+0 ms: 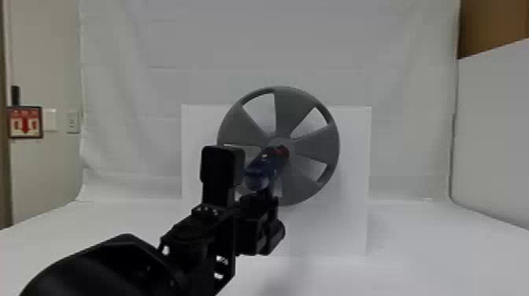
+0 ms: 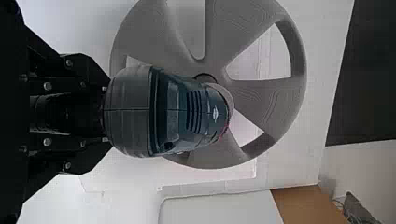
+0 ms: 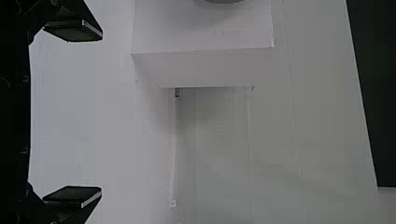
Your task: Grasp the drill and bring into the middle of wheel
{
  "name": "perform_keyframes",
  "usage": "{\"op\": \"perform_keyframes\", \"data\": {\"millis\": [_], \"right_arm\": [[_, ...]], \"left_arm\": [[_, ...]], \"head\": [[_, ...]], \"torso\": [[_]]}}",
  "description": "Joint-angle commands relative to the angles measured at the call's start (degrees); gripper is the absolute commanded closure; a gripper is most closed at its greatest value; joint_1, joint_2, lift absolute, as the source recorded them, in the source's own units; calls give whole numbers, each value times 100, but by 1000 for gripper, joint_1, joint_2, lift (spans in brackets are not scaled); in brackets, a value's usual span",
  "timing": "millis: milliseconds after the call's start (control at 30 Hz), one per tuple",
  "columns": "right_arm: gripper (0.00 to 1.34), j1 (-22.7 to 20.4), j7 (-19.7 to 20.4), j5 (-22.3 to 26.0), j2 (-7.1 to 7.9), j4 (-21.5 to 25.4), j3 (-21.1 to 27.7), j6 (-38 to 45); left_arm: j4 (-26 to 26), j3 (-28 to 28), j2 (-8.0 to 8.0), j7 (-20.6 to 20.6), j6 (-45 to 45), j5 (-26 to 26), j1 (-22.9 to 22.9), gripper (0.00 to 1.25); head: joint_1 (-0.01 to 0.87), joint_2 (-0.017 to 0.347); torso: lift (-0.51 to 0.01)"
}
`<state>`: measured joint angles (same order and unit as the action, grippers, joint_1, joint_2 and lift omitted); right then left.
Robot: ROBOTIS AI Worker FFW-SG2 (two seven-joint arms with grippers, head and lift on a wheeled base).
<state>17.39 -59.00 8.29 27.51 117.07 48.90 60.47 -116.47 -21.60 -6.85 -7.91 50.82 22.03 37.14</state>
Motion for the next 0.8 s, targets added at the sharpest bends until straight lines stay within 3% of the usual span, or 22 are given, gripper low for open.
{"op": "perform_keyframes", "data": {"millis": [0,767], "right_arm": [[133,10,3,-20,0,0,-12,0],[133,28,3,-29,0,0,-30,9]], "left_arm": [[1,6,0,0,-2,-14,4,1193],[19,6,0,0,-2,-41,13,1193]], "head": [[54,31],[54,31]], "torso": [[-403],[-403]]}}
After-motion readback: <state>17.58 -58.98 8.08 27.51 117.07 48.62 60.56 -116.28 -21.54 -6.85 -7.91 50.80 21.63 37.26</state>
